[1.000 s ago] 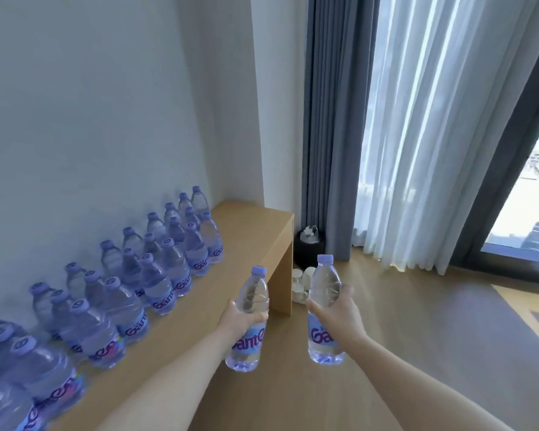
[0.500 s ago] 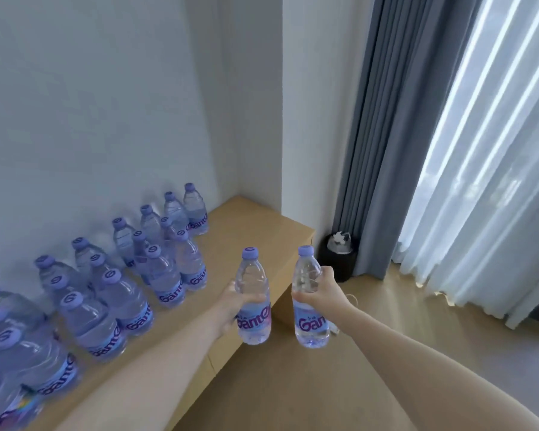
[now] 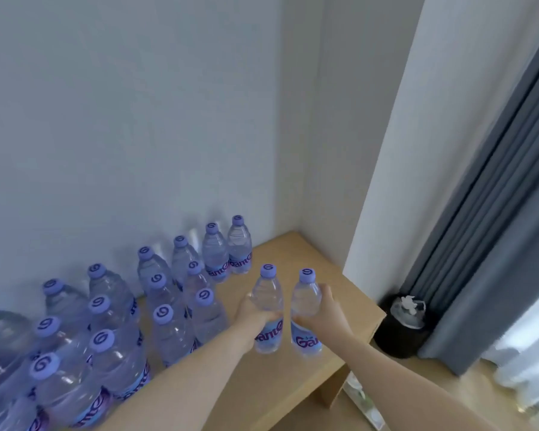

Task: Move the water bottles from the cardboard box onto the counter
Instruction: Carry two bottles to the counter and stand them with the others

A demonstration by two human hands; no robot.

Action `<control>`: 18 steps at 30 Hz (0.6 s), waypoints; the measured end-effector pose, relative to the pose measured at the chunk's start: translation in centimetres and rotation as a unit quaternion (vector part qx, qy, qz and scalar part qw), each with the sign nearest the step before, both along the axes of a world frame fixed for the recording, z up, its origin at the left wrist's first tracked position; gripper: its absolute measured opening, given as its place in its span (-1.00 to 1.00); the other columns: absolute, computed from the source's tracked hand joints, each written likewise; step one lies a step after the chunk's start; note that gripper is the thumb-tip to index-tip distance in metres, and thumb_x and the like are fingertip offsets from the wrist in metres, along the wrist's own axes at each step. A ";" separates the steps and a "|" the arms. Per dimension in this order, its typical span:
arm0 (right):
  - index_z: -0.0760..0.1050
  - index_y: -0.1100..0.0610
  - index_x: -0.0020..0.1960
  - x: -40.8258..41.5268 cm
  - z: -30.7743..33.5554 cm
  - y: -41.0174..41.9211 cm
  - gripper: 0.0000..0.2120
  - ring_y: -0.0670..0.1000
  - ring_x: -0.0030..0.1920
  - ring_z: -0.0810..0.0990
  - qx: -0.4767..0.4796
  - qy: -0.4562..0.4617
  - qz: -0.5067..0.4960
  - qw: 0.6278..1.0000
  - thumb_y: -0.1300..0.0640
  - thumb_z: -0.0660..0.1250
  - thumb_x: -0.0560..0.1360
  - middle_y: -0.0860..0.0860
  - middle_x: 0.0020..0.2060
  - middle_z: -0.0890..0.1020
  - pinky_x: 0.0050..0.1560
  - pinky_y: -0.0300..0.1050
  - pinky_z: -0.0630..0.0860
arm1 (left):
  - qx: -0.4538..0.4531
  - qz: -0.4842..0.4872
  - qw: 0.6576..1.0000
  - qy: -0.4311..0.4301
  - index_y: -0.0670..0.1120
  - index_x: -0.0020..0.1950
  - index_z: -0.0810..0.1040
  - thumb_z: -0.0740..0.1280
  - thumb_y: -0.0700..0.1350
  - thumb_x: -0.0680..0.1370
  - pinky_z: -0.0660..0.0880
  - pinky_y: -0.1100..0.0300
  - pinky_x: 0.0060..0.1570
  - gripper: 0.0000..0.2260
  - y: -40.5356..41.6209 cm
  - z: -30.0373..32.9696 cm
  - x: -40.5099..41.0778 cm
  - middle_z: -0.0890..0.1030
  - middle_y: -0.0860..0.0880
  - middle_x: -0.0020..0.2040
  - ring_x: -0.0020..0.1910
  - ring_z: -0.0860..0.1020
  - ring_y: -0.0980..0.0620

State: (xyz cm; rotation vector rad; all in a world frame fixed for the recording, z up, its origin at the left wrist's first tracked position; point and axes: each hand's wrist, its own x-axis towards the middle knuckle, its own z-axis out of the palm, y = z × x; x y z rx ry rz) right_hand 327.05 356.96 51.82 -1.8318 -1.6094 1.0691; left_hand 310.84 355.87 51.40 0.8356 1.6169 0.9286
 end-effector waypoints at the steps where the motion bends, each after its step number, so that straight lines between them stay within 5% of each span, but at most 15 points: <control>1: 0.24 -0.07 0.18 -0.4 -0.1 1.4 -0.41 0.07 0.05 0.53 0.005 0.006 0.005 1.000 -0.06 0.48 0.27 0.00 0.05 0.45 -0.02 -0.02 0.52 | -0.003 0.021 1.000 0.012 -0.05 0.14 0.43 0.54 -0.16 0.36 0.53 0.00 0.07 -0.56 1.2 -0.2 -0.1 0.61 -0.09 0.02 0.03 0.57 -0.09; 5: 0.33 -0.04 0.09 -1.9 -1.0 5.6 -0.51 0.05 0.03 0.54 0.011 0.029 0.045 0.998 -0.05 0.46 0.26 -0.04 0.00 0.52 0.01 -0.02 0.51 | -0.015 0.111 0.993 -0.043 -0.01 0.22 0.47 0.42 -0.17 0.45 0.49 -0.09 0.20 -0.64 4.1 -0.6 -0.4 0.60 -0.10 0.08 0.13 0.55 -0.15; 8: 0.31 -0.09 0.08 -3.4 -2.0 8.1 -0.49 0.06 0.07 0.51 0.000 0.039 0.072 0.997 -0.10 0.46 0.23 -0.11 0.02 0.50 0.01 0.00 0.50 | 0.001 0.163 0.986 -0.025 -0.01 -0.11 0.46 0.39 -0.20 0.44 0.50 0.08 -0.01 -0.86 5.8 -1.0 -1.0 0.55 -0.03 -0.14 -0.11 0.52 -0.05; 11: 0.30 -0.10 0.09 -5.0 -2.6 10.5 -0.48 0.09 0.07 0.51 0.005 0.049 0.103 0.993 -0.12 0.47 0.24 -0.11 0.04 0.49 0.00 0.02 0.51 | 0.010 0.199 0.980 0.006 -0.10 0.03 0.43 0.40 -0.34 0.45 0.50 0.22 -0.02 -0.74 7.2 -1.1 -1.7 0.52 -0.08 -0.05 -0.11 0.49 0.02; 14: 0.30 -0.10 0.04 -6.5 -3.0 12.5 -0.55 0.10 0.06 0.49 0.017 0.061 0.143 0.988 -0.07 0.46 0.28 -0.10 0.02 0.47 -0.05 0.03 0.52 | 0.031 0.224 0.973 0.048 -0.27 0.17 0.51 0.37 -0.37 0.44 0.50 0.03 0.16 -0.70 8.0 -0.4 -2.2 0.59 -0.22 0.04 0.05 0.56 -0.13; 18: 0.29 -0.08 0.14 -8.0 -3.1 14.2 -0.49 0.08 0.08 0.46 0.017 0.085 0.173 0.981 -0.01 0.47 0.30 -0.09 0.05 0.45 0.00 0.06 0.52 | 0.054 0.258 0.962 0.067 -0.26 -0.01 0.55 0.35 -0.39 0.44 0.54 0.03 0.02 -0.85 9.0 0.4 -2.5 0.58 -0.21 -0.12 -0.08 0.55 -0.10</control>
